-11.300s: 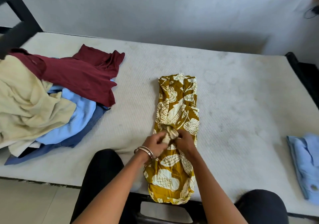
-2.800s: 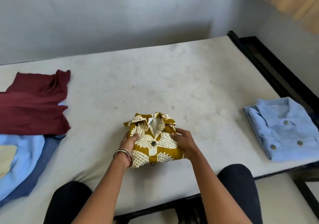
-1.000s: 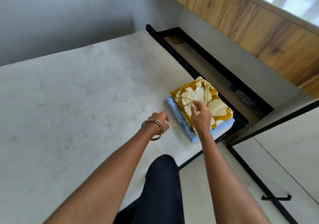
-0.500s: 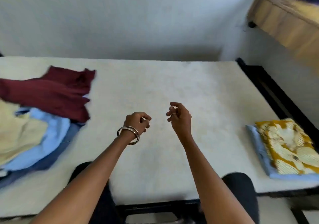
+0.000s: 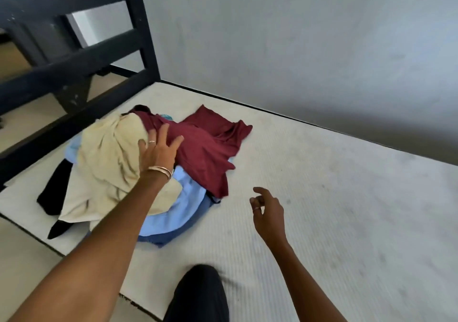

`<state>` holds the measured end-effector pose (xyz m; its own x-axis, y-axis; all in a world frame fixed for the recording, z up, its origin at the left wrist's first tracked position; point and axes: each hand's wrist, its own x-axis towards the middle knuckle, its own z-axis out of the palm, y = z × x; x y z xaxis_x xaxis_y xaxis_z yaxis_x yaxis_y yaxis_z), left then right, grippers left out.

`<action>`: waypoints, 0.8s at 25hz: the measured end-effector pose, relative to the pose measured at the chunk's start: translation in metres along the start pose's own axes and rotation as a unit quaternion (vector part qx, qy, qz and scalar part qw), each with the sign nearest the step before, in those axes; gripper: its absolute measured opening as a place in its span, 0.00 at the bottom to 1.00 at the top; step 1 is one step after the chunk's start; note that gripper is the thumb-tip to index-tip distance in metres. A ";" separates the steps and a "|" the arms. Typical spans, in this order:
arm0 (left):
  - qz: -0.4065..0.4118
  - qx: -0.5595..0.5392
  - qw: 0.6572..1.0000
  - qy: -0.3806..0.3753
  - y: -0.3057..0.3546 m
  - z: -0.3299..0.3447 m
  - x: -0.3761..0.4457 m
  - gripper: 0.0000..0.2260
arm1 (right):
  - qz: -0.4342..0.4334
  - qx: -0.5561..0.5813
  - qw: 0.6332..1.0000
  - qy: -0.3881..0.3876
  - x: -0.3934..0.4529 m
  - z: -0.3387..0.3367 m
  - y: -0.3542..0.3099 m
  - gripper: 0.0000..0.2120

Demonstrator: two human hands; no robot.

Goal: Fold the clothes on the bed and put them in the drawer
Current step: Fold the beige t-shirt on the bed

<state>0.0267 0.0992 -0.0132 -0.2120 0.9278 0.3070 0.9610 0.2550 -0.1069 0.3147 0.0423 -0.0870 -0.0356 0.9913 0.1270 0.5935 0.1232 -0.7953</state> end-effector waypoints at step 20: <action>-0.122 -0.106 0.960 -0.227 -0.021 -0.072 0.028 0.27 | 0.010 0.118 0.981 -0.152 0.002 -0.042 -0.087 0.09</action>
<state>0.0134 0.1002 0.0656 -0.4448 0.8829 -0.1507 0.8771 0.4634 0.1263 0.2965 0.0318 0.0077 -0.2848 0.9576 -0.0434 0.3944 0.0758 -0.9158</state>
